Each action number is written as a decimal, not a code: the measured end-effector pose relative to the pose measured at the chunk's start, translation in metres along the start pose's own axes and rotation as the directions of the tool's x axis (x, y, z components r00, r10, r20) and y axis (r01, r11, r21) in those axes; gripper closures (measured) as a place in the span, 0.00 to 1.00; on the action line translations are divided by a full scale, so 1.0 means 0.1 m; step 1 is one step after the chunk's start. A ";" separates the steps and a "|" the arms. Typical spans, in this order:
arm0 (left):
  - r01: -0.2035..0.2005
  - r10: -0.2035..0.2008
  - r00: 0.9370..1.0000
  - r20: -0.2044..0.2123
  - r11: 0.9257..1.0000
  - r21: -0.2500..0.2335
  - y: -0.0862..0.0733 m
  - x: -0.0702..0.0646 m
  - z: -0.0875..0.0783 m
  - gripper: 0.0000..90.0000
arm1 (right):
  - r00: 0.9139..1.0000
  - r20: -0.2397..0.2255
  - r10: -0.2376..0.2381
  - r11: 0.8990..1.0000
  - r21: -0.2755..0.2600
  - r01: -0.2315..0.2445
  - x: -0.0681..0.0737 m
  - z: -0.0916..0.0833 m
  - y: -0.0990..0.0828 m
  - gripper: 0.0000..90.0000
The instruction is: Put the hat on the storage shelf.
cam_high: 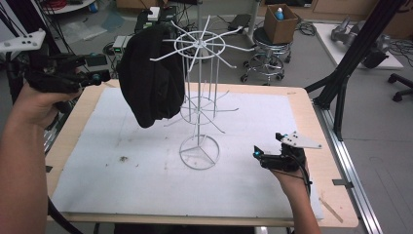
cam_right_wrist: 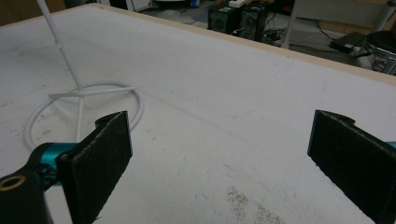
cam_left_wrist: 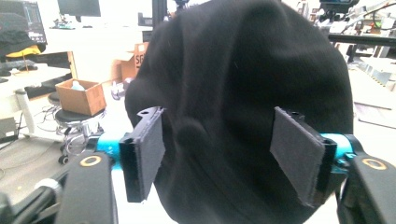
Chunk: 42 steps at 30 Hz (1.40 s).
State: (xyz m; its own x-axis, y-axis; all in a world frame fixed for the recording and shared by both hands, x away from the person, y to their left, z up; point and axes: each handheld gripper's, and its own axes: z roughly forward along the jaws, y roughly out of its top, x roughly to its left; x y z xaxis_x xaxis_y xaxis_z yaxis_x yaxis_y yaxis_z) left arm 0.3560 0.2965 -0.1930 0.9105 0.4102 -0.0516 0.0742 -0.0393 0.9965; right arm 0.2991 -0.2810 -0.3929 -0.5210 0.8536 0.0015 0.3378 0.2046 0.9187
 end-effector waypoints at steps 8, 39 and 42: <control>0.016 -0.015 1.000 -0.020 0.999 0.043 -0.36 -0.08 -0.08 0.32 | 1.000 0.001 0.003 1.000 -0.005 -0.003 -0.01 -0.01 0.01 0.06; 0.101 -0.077 0.985 -0.154 0.983 0.155 -1.64 -0.23 -0.01 0.20 | 0.999 -0.007 0.040 0.999 -0.032 -0.040 -0.12 -0.02 -0.02 0.06; 0.114 -0.087 0.982 -0.168 0.981 0.158 -1.71 -0.20 0.03 0.16 | 0.999 -0.004 0.043 0.999 -0.031 -0.044 -0.13 -0.02 -0.03 0.06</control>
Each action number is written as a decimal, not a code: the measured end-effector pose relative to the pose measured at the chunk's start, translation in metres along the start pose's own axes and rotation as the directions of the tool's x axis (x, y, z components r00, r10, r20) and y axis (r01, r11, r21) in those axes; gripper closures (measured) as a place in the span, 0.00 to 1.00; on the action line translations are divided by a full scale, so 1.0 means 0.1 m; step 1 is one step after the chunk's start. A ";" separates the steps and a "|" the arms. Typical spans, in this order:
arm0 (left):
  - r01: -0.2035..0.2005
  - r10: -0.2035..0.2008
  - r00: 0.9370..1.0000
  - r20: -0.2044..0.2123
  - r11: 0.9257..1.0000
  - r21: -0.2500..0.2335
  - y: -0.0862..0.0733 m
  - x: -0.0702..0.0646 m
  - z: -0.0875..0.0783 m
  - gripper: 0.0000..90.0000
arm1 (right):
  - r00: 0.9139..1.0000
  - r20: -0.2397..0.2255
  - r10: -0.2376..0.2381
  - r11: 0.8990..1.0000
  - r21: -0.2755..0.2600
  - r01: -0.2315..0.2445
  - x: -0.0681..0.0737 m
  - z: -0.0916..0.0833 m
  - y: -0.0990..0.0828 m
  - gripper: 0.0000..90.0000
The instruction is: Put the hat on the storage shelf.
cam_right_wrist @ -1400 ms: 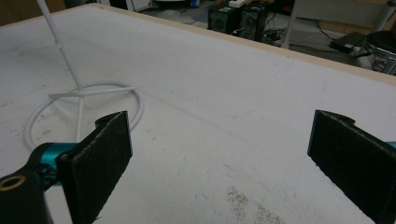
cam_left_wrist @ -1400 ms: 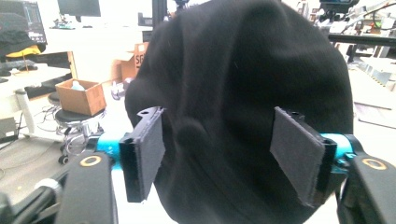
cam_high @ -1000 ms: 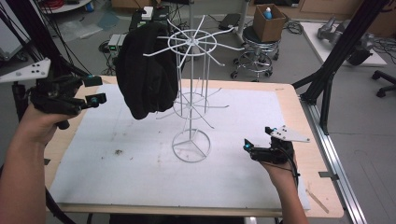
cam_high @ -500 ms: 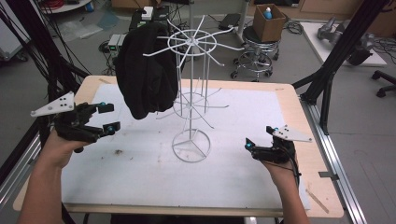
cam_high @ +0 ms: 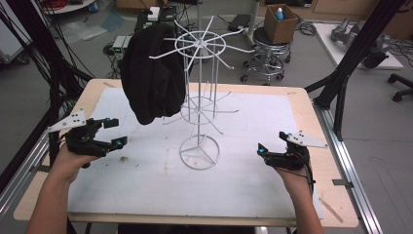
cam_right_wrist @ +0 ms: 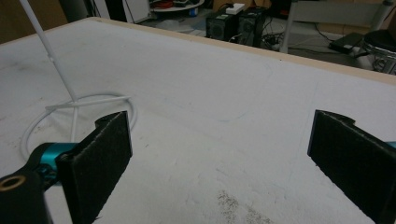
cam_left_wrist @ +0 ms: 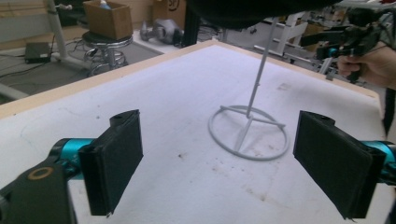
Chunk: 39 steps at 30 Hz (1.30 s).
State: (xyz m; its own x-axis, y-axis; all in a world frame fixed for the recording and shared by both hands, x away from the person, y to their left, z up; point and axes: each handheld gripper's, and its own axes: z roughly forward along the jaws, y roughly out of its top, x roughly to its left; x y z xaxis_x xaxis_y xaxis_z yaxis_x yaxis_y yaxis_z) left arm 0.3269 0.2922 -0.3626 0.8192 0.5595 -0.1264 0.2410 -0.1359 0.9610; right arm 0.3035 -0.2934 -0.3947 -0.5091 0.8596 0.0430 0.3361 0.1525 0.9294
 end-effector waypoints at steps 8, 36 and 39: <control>-0.009 0.008 0.999 0.033 1.000 0.025 -0.07 0.01 0.12 0.12 | 1.000 0.003 0.007 1.000 0.000 -0.007 0.00 0.01 -0.03 0.06; -0.010 0.012 1.000 -0.016 0.997 0.077 -0.08 -0.03 0.18 0.12 | 1.000 0.014 -0.010 1.000 0.010 0.010 0.04 0.00 -0.04 0.06; -0.006 0.008 1.000 -0.022 0.997 0.081 -0.08 -0.03 0.19 0.13 | 1.000 0.016 -0.014 1.000 0.012 0.014 0.04 0.00 -0.04 0.06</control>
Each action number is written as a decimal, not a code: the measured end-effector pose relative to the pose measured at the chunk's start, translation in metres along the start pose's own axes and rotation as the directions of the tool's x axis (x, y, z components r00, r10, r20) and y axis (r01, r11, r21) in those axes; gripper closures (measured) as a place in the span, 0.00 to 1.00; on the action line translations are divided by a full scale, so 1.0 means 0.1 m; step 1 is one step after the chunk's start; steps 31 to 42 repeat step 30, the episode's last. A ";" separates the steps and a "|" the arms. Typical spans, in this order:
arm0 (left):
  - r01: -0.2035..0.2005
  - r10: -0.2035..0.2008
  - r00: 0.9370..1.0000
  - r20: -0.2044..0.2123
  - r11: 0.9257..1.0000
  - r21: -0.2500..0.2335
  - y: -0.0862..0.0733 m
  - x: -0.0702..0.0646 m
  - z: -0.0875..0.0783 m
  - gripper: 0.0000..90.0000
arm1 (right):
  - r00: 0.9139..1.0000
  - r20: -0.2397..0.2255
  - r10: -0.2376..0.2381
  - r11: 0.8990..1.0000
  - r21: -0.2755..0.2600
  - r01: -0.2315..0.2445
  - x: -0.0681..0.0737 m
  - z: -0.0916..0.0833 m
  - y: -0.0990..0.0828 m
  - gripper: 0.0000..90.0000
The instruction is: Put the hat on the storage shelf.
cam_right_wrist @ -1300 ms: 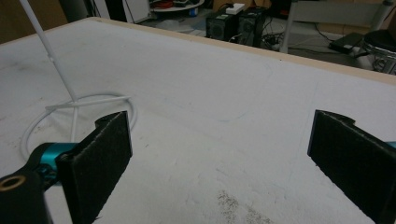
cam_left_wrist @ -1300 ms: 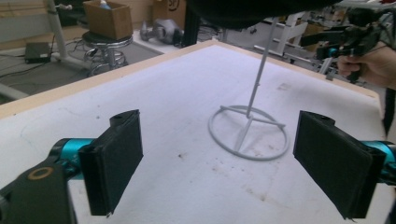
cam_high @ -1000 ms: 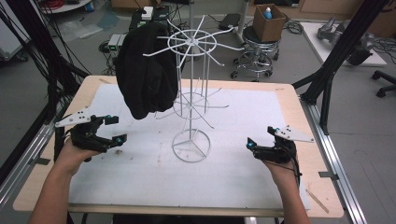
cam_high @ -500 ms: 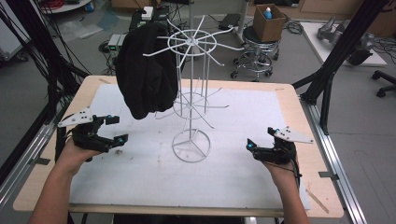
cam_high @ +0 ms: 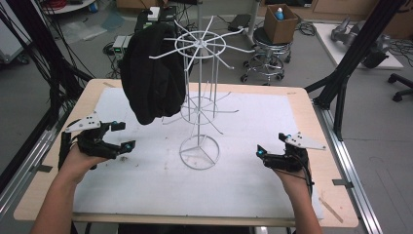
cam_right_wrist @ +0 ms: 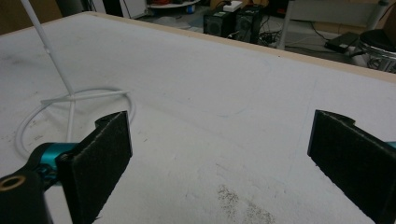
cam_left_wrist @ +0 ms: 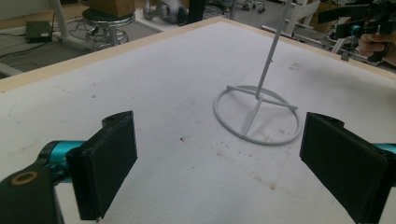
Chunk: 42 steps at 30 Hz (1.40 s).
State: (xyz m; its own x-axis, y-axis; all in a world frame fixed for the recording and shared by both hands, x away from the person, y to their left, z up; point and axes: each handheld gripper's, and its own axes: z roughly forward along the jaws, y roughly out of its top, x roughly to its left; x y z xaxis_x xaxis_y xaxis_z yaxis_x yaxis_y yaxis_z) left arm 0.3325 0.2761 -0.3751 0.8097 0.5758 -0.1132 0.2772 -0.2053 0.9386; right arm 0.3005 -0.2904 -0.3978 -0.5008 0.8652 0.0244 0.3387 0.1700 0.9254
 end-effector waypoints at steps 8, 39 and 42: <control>0.001 -0.001 1.000 -0.003 1.000 0.005 0.00 0.00 0.00 0.13 | 1.000 -0.001 -0.001 1.000 0.004 0.001 0.01 0.01 0.00 0.06; 0.015 -0.014 1.000 -0.023 0.999 0.048 -0.04 0.03 0.06 0.13 | 1.000 -0.001 0.000 1.000 0.006 0.000 0.00 0.01 0.00 0.06; 0.015 -0.014 1.000 -0.023 0.999 0.048 -0.04 0.03 0.06 0.13 | 1.000 -0.001 0.000 1.000 0.006 0.000 0.00 0.01 0.00 0.06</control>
